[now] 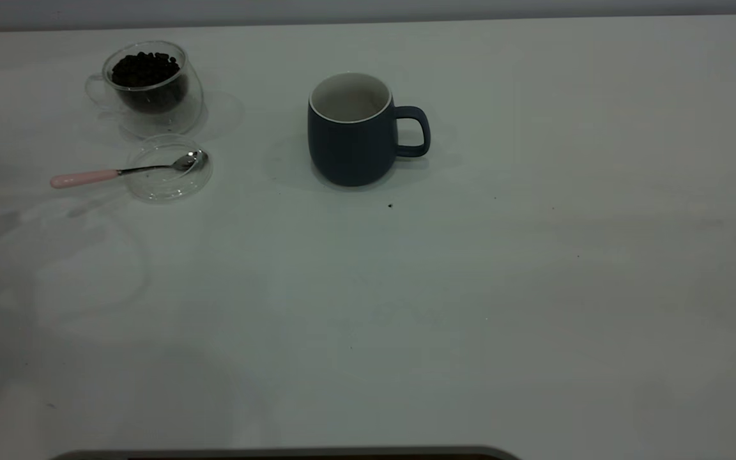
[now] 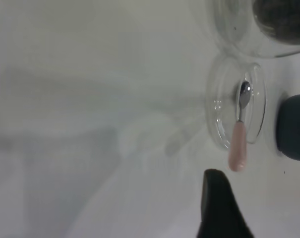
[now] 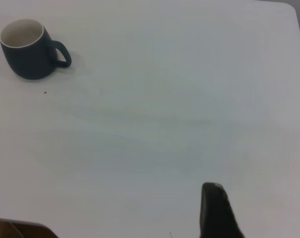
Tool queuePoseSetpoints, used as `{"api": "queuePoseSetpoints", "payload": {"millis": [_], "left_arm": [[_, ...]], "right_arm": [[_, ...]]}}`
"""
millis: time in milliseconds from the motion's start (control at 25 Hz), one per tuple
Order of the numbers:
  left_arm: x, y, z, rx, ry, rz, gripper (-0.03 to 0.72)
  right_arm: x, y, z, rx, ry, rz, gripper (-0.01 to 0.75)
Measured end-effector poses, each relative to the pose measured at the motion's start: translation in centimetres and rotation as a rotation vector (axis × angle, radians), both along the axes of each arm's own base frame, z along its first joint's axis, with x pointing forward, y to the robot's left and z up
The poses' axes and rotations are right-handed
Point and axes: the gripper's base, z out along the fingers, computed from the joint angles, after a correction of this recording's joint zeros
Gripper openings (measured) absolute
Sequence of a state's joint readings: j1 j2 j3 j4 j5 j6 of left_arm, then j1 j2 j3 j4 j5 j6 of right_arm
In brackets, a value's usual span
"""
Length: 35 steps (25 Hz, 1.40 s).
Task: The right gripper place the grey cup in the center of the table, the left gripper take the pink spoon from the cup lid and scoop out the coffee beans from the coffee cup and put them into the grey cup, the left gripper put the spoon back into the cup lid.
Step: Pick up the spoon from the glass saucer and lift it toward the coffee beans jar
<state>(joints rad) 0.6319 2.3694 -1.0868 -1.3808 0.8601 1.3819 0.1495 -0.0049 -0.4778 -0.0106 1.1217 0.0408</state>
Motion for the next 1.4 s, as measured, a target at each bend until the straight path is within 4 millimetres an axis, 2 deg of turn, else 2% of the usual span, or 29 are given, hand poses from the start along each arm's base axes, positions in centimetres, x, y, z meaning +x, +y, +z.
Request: {"api": "queuePoseSetpoints", "payload": {"millis": [160, 520, 960, 1240, 1400], "left_arm": [[0.7, -1.4, -0.9, 0.056, -0.01, -0.051, 0.561], [2.2, -5.6, -1.1, 0.069, -0.02, -0.157, 0.573], [2.7, -5.5, -1.3, 0.081, -0.014, -0.082, 0.575], [2.6, -5.6, -2.6, 0.053, 0.015, -0.046, 0.577], [2.6, -6.3, -3.4, 0.035, 0.033, -0.042, 0.576]], "right_arm": [[0.0, 0.0, 0.0, 0.0, 0.0, 0.0, 0.456], [0.0, 0.0, 0.0, 0.0, 0.0, 0.0, 0.456], [0.0, 0.0, 0.0, 0.0, 0.0, 0.0, 0.456], [0.0, 0.0, 0.0, 0.0, 0.0, 0.0, 0.456], [0.0, 0.0, 0.0, 0.0, 0.0, 0.0, 0.456]]}}
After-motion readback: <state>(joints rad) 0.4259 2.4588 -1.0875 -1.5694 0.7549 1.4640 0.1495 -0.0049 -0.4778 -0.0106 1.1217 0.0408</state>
